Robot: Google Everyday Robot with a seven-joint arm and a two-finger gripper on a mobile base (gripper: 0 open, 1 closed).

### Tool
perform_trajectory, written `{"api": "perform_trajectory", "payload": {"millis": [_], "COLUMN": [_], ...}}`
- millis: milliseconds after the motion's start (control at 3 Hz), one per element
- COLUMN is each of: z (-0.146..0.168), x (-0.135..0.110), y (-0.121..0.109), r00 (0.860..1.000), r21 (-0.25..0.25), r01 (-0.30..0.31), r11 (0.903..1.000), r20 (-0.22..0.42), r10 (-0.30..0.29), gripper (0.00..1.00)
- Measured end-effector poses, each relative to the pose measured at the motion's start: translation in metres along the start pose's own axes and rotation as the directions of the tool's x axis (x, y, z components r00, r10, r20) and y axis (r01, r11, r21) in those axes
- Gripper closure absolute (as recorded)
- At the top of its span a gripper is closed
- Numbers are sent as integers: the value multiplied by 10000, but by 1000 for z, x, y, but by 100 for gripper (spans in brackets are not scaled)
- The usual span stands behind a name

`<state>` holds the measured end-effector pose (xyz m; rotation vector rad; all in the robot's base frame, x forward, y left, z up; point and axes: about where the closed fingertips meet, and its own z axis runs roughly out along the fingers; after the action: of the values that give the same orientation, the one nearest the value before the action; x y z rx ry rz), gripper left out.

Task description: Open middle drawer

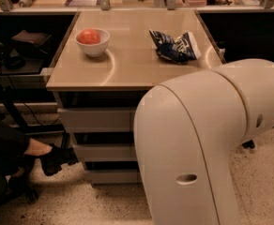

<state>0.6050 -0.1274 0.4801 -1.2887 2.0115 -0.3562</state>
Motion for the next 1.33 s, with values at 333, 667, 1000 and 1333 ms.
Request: {"api": "perform_trajectory", "payload": {"millis": [333, 667, 1000, 1333], "z": [0, 15, 15, 20], "x": [0, 16, 16, 23], "y": [0, -10, -10, -6], "r00": [10000, 9997, 9997, 9994], "r21": [0, 17, 17, -10], "r01": [0, -233, -233, -168], "r11": [10000, 9997, 9997, 9999], "r20": [0, 0, 0, 294], "r10": [0, 233, 233, 168], "gripper": [0, 0, 0, 0]}}
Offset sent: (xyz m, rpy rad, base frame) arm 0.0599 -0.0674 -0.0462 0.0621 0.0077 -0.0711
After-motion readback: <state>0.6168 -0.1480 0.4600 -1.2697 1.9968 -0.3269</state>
